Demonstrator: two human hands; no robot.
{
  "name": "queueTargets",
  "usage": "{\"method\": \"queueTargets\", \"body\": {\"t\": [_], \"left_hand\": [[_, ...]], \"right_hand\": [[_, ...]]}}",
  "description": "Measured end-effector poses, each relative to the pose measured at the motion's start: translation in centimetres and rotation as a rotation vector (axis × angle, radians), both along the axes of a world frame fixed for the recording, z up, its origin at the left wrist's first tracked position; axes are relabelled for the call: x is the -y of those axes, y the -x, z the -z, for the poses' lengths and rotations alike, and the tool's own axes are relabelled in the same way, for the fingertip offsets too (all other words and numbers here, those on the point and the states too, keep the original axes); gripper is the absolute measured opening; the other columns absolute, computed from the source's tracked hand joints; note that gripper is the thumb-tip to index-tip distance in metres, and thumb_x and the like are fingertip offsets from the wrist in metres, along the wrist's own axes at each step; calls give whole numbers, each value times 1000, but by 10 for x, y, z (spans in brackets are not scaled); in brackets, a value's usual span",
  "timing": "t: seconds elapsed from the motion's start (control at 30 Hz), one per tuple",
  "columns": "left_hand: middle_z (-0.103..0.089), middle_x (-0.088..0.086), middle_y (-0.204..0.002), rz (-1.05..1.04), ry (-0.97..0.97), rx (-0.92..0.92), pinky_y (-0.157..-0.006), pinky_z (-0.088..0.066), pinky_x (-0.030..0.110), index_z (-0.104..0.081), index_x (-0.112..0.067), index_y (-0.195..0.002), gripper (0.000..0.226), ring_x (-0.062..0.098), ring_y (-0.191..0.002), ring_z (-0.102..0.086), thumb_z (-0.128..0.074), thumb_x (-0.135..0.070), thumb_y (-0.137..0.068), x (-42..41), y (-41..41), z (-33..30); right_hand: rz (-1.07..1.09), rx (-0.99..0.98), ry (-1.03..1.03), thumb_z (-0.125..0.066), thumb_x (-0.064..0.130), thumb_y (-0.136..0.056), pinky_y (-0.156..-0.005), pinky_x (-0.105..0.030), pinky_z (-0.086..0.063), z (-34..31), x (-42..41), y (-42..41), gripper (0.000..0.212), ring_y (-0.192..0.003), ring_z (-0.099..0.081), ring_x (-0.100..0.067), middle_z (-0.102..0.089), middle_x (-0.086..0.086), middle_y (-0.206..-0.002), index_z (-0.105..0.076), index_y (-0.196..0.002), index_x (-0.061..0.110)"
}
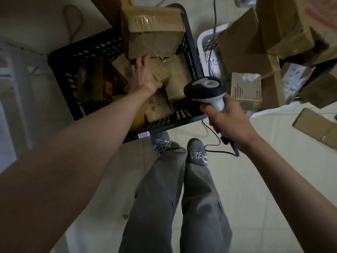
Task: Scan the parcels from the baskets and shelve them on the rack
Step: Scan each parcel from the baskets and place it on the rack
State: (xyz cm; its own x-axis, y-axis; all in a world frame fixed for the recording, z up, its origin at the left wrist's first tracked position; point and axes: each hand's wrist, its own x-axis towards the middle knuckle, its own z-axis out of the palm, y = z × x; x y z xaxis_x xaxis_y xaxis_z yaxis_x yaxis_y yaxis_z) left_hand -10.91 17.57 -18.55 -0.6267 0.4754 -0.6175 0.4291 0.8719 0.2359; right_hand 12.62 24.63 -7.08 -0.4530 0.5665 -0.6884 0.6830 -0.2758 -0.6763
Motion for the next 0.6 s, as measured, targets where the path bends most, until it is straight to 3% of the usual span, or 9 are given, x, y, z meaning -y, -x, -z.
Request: {"method": "queueTargets", "body": {"t": [0.27,0.43,0.6], "left_hand": [[-16,10,-157,-121,-44,20,-113,-39,53,-19,-20,-156,109,36,-141,-32,-89,-26,-72,39,-17,-47],[-28,9,-142,-207,-98,15,-105,-44,49,-32,-14,-144,102,31,-131,-39,-92,-32,-64,75,-24,-116],[-38,7,-138,-258,-123,-32,-105,-39,44,-35,-17,-141,103,29,-128,-36,-93,-36,-57,119,-33,-201]], "right_hand": [[-25,-9,42,-65,22,-95,-42,-19,-39,-46,8,3,10,-44,-49,-2,-57,3,-61,-55,-97,23],[-71,-52,43,-65,21,-95,-42,-20,-39,-114,10,17,11,-44,-48,-4,-56,-1,-63,-55,-92,25],[-144,-80,42,-65,23,-95,-44,-22,-41,-192,14,28,9,-48,-48,-7,-57,-5,-67,-56,-96,22]]}}
